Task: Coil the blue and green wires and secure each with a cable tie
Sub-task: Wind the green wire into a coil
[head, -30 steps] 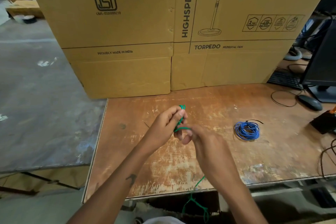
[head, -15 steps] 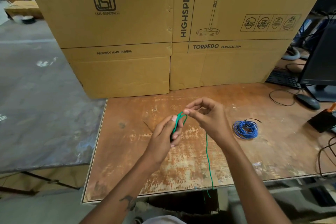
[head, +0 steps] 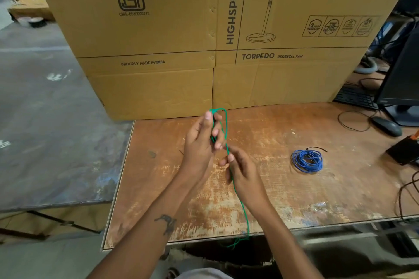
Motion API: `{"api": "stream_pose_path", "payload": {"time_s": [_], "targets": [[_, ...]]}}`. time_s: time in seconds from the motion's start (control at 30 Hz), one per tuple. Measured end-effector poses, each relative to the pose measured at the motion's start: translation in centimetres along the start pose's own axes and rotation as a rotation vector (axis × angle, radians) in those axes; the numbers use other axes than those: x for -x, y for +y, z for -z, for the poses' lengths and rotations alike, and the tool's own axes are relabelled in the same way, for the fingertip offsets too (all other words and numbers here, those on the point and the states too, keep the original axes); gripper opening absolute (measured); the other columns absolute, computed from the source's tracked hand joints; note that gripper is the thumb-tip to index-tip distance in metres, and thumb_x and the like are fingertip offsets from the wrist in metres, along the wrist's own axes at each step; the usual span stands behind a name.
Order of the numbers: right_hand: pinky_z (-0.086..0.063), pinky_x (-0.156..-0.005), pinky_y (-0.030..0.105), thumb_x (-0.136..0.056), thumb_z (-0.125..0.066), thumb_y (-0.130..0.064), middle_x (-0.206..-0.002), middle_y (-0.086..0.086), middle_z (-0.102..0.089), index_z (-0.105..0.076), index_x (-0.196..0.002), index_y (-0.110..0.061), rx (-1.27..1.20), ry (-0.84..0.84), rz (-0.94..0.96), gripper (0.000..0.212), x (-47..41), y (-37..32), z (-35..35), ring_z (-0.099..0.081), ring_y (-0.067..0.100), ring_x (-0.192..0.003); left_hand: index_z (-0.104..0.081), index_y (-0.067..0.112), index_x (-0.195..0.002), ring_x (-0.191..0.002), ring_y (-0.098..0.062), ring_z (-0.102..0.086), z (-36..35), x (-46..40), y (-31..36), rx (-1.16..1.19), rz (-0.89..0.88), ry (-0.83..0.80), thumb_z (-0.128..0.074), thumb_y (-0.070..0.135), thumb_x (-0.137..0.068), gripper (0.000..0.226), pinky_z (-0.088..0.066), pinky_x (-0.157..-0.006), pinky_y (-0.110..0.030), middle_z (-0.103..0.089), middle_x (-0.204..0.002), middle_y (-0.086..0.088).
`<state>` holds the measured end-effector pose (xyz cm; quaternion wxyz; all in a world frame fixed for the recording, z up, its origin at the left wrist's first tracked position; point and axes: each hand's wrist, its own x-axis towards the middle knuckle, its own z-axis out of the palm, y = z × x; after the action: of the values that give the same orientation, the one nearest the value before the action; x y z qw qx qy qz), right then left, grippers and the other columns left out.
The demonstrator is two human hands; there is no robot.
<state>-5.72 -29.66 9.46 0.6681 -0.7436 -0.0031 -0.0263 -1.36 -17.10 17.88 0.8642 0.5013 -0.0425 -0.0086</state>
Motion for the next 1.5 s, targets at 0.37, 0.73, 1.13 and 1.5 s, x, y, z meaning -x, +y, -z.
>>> {"api": "stream_pose_path", "payload": {"time_s": [0.37,0.73,1.13,1.5], "targets": [[-0.042,-0.055,0.022,-0.114,-0.05,-0.029,-0.09,-0.016,-0.074,-0.064,-0.134,-0.034,0.511,-0.112,0.066,0.025,3.6,-6.0,0.9,-0.06,0.012,-0.06,-0.056,0.011,-0.099,-0.07,-0.02,-0.067,2.2,-2.7,-2.3,-0.51,-0.167,-0.04,-0.039,0.022,-0.114,0.025,-0.054,-0.074,-0.029,-0.053,-0.072,0.005],[-0.062,-0.062,0.037,-0.11,-0.057,-0.035,-0.074,-0.016,-0.068,-0.072,-0.105,-0.032,0.495,-0.162,0.083,0.016,-2.2,-10.9,7.0,-0.065,0.012,-0.06,-0.058,0.011,-0.097,-0.059,-0.027,-0.052,2.2,0.0,-2.8,-0.685,-0.12,-0.314,-0.038,0.025,-0.114,0.029,-0.045,-0.06,-0.043,-0.052,-0.071,-0.012],[-0.042,-0.059,0.03,-0.108,-0.066,-0.025,-0.098,0.01,-0.072,-0.074,-0.115,-0.026,-0.083,0.043,0.072,0.012,-3.2,-4.2,2.9,-0.049,0.019,-0.069,-0.06,0.011,-0.093,-0.047,-0.009,-0.036,1.6,0.8,-1.9,-0.149,0.123,-0.175,-0.038,0.044,-0.11,0.042,-0.033,-0.053,-0.026,-0.037,-0.065,0.005],[-0.037,-0.044,0.03,-0.112,-0.049,-0.035,-0.073,-0.002,-0.065,-0.069,-0.104,-0.021,-0.087,0.051,0.042,0.025,-2.0,-0.6,1.4,-0.043,0.021,-0.045,-0.052,0.018,-0.085,-0.04,-0.005,-0.025,1.5,-1.2,1.2,0.521,0.34,-0.288,-0.036,0.034,-0.112,0.036,-0.025,-0.042,-0.019,-0.033,-0.059,0.009]]}}
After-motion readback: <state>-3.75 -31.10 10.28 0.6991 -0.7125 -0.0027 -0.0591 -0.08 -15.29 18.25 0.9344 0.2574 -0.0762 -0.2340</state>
